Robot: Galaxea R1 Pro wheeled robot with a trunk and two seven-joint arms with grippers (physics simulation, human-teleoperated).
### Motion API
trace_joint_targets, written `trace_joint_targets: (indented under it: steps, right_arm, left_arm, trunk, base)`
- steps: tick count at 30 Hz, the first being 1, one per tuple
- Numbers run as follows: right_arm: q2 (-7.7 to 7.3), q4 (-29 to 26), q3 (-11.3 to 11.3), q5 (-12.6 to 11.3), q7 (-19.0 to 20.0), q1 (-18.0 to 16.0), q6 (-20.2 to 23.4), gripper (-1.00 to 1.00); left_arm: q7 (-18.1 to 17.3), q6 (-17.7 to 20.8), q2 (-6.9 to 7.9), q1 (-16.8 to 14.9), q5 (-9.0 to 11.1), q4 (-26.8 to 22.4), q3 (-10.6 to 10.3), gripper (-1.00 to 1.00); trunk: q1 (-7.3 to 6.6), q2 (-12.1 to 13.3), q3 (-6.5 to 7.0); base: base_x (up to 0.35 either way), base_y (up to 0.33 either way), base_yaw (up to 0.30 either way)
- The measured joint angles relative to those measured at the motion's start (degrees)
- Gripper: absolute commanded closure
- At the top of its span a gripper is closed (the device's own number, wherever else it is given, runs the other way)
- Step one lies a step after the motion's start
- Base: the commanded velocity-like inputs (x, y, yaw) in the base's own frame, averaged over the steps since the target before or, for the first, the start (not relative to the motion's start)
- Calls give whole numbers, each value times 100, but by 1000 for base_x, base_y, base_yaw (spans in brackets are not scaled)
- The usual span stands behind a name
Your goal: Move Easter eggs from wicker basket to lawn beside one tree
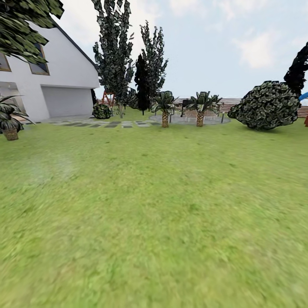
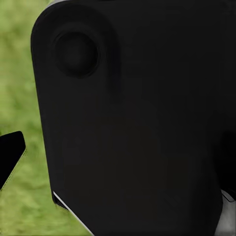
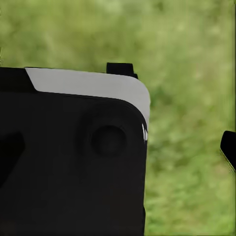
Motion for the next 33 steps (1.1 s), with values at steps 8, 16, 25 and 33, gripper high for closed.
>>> trace_joint_targets:
  steps: [8,16,25,33]
  right_arm:
    - [0,0,0,0,1,0,0,-100]
    - [0,0,0,0,0,0,0,-100]
    - [0,0,0,1,0,0,0,-100]
    - [0,0,-1,0,1,0,0,-100]
  left_arm:
    - [0,0,0,0,0,0,0,-100]
    - [0,0,0,0,0,0,0,-100]
    - [0,0,0,0,-1,0,0,-100]
    - [0,0,0,0,0,-5,0,-100]
  trunk:
    - [0,0,0]
    - [0,0,0]
    - [0,0,0]
    - [0,0,0]
  base:
    - [340,0,0]
    - [340,0,0]
    - [340,0,0]
    - [340,0,0]
